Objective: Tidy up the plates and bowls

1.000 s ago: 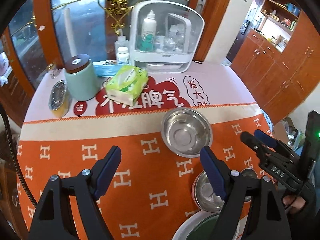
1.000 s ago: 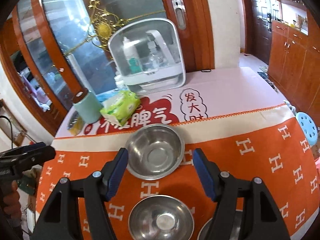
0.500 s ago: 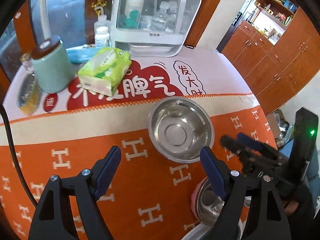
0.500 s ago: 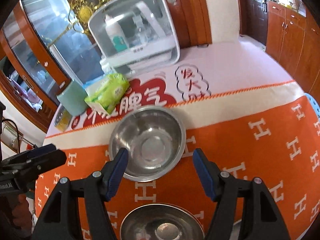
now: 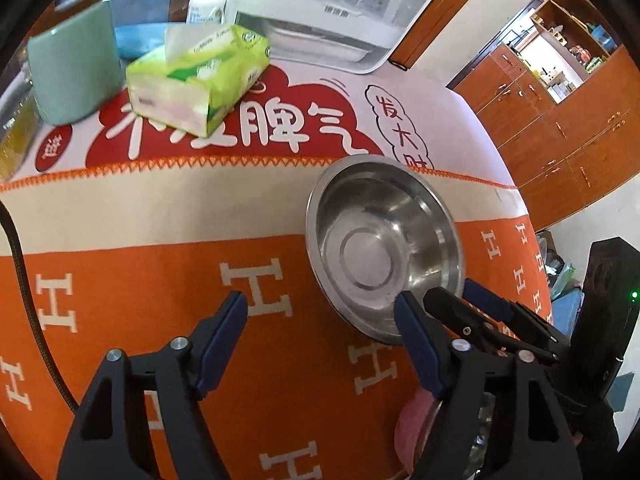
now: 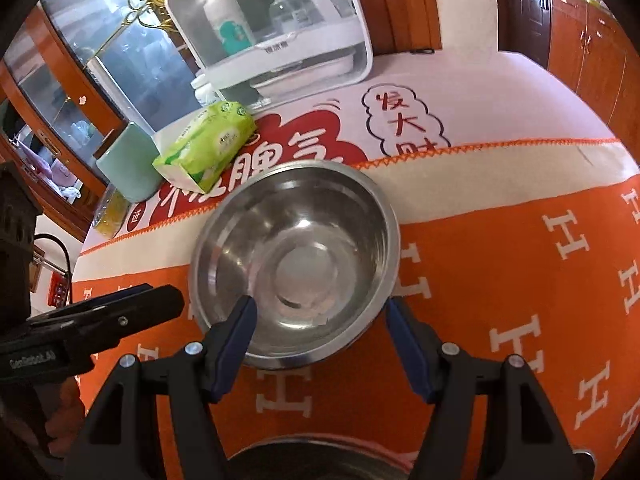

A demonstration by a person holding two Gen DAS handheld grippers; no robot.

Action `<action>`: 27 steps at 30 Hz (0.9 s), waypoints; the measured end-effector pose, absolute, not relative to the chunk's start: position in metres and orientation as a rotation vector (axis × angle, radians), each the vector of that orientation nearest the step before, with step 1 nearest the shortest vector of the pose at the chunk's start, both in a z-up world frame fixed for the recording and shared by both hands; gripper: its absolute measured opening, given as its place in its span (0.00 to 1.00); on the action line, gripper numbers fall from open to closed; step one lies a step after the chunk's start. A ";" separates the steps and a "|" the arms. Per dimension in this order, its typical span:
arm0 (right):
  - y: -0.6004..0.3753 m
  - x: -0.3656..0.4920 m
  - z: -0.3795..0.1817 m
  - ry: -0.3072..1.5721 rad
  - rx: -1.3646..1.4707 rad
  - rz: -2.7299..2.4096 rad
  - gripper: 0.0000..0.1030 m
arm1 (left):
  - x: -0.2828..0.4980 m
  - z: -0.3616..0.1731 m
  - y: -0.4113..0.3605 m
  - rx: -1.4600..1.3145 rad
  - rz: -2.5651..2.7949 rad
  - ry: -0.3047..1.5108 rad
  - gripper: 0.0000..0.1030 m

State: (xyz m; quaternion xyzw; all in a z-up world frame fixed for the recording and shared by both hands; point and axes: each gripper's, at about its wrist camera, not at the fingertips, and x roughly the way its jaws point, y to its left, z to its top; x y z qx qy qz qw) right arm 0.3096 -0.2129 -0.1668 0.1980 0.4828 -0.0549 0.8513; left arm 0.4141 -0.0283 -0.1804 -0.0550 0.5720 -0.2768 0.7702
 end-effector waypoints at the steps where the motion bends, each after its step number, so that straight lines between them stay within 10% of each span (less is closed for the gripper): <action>1: -0.214 0.310 -0.169 1.020 0.421 -0.116 0.66 | 0.415 -0.183 -0.030 -0.122 -0.600 1.245 0.68; 19: -0.213 0.308 -0.182 1.043 0.441 -0.132 0.27 | 0.407 -0.201 -0.045 -0.110 -0.678 1.248 0.21; 27: -0.207 0.301 -0.175 1.046 0.440 -0.128 0.26 | 0.399 -0.195 -0.041 -0.086 -0.650 1.234 0.21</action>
